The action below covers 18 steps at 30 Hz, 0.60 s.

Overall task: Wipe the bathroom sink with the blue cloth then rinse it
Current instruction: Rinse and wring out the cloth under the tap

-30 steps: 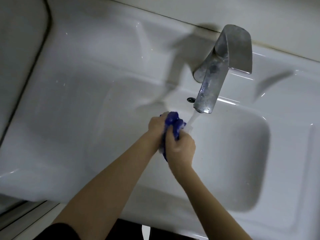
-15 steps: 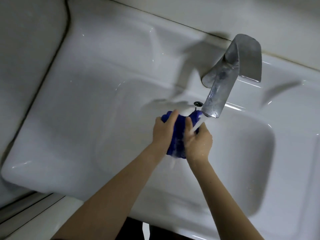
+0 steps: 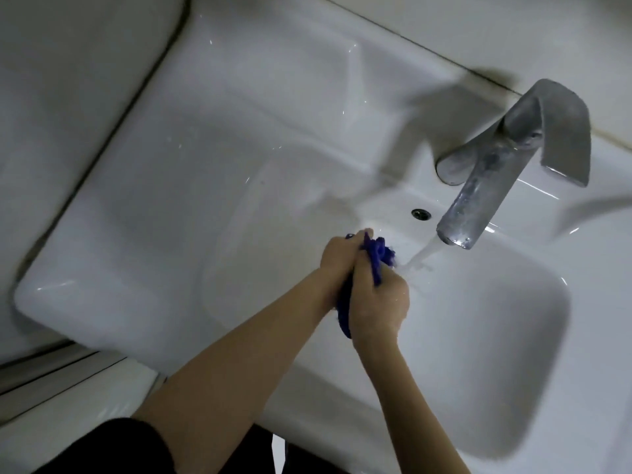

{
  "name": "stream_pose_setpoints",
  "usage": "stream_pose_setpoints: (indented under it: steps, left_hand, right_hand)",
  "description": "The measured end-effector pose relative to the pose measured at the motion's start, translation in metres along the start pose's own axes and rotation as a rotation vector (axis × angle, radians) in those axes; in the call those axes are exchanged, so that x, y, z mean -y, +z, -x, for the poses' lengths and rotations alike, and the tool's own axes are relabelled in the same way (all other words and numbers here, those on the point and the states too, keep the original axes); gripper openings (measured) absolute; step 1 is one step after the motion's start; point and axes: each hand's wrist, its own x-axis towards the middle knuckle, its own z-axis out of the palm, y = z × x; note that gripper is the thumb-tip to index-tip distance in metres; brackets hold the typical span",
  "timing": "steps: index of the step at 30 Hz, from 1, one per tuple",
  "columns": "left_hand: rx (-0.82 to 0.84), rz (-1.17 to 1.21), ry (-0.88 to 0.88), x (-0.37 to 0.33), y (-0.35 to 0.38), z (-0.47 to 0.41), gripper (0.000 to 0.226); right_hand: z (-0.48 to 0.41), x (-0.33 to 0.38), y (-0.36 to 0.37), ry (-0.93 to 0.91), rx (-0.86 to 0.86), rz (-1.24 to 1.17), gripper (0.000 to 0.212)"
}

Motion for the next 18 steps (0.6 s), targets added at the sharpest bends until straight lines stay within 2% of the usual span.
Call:
stream_pose_setpoints:
  steps: [2,4,6,8,11,14,16,18]
  left_hand:
    - [0.022,0.038,-0.047,0.017,0.002,0.008,0.031]
    - [-0.005,-0.033,0.008,0.028,0.007,0.012,0.032]
    - [-0.015,-0.004,0.007,0.019,0.005,0.011,0.024]
    - [0.038,0.176,-0.074,0.002,-0.003,0.003,0.023]
    - [0.168,0.387,-0.232,0.008,-0.005,0.004,0.038]
    - [0.193,0.226,-0.266,0.027,0.009,0.009,0.020]
    - [0.200,0.195,-0.261,0.022,0.005,0.011,0.013]
    - [0.212,0.231,-0.233,0.016,-0.001,-0.003,0.020]
  right_hand:
    - [-0.027,0.005,0.000,-0.011,0.006,0.078,0.046]
    - [-0.061,0.005,-0.005,0.064,0.026,0.000,0.044]
    - [-0.059,0.002,-0.007,0.078,0.024,-0.045,0.041]
    - [-0.028,-0.002,-0.004,-0.016,0.060,0.021,0.043]
    - [-0.015,0.005,-0.003,-0.170,0.088,0.157,0.047]
    - [-0.065,0.007,-0.012,-0.056,0.027,0.143,0.041]
    - [-0.065,-0.001,-0.015,-0.039,0.008,0.092,0.046]
    - [-0.030,-0.012,-0.008,-0.092,0.051,0.135,0.048]
